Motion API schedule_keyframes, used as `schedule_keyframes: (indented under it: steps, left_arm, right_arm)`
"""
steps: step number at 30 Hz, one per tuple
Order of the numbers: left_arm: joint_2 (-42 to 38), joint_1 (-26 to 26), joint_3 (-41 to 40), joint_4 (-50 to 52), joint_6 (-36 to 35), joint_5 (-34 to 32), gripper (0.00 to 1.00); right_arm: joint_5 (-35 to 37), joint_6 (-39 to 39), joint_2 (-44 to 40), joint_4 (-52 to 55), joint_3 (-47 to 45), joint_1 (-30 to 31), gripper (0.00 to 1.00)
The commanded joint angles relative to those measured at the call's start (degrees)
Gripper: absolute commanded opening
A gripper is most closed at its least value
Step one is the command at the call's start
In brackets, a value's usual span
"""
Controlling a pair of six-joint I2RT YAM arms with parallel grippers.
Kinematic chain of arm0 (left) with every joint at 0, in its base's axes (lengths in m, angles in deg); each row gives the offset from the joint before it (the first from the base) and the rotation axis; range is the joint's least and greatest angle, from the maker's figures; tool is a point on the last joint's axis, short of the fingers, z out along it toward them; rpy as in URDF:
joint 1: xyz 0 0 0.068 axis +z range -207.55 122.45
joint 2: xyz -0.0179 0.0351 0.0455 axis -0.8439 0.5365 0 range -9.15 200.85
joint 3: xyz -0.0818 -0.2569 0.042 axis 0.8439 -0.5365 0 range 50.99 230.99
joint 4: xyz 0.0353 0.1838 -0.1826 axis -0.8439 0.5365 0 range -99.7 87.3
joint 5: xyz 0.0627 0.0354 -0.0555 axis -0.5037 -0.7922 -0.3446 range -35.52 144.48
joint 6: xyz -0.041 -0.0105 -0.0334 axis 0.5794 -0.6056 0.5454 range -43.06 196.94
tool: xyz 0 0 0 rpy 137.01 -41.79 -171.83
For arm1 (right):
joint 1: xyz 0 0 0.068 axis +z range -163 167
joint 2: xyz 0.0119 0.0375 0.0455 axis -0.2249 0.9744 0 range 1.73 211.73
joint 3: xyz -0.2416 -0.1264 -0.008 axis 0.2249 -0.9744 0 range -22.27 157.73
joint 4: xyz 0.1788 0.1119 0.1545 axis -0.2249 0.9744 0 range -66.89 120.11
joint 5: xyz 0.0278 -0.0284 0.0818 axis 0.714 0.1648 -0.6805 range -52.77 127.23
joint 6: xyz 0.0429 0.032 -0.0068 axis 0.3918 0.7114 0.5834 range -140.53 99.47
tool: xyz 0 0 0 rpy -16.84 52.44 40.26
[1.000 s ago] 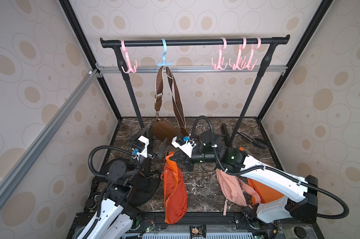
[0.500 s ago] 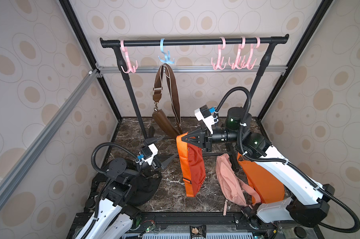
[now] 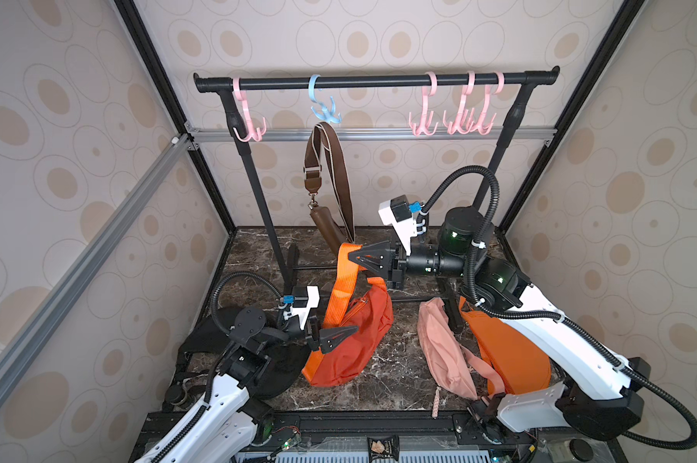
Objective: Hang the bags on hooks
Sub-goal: Pick up the bag from the center of the board.
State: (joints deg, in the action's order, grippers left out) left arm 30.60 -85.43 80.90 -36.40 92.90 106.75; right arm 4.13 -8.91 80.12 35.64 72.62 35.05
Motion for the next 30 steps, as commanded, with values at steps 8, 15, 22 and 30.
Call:
schedule_keyframes:
  steps: [8, 15, 22, 30]
  left_arm:
    - [-8.03, -0.35, 0.31, 13.90, -7.05, -5.87, 0.32]
    - [-5.63, -0.45, -0.54, 11.65, -4.55, -3.23, 0.09]
    - [-7.26, -0.51, 2.12, 12.01, -3.90, -7.22, 0.00]
    - [-11.70, -0.42, 12.79, 19.46, 0.08, -41.19, 0.00]
  right_arm:
    - [9.05, -4.26, -1.11, -0.05, 3.03, 0.35, 0.00]
    - [11.38, -4.81, -1.94, -1.11, 2.25, 0.51, 0.00]
    - [14.31, -6.49, -3.15, -0.76, 0.96, 0.49, 0.00]
    - [21.40, -8.85, -3.21, -1.30, -2.11, 0.49, 0.08]
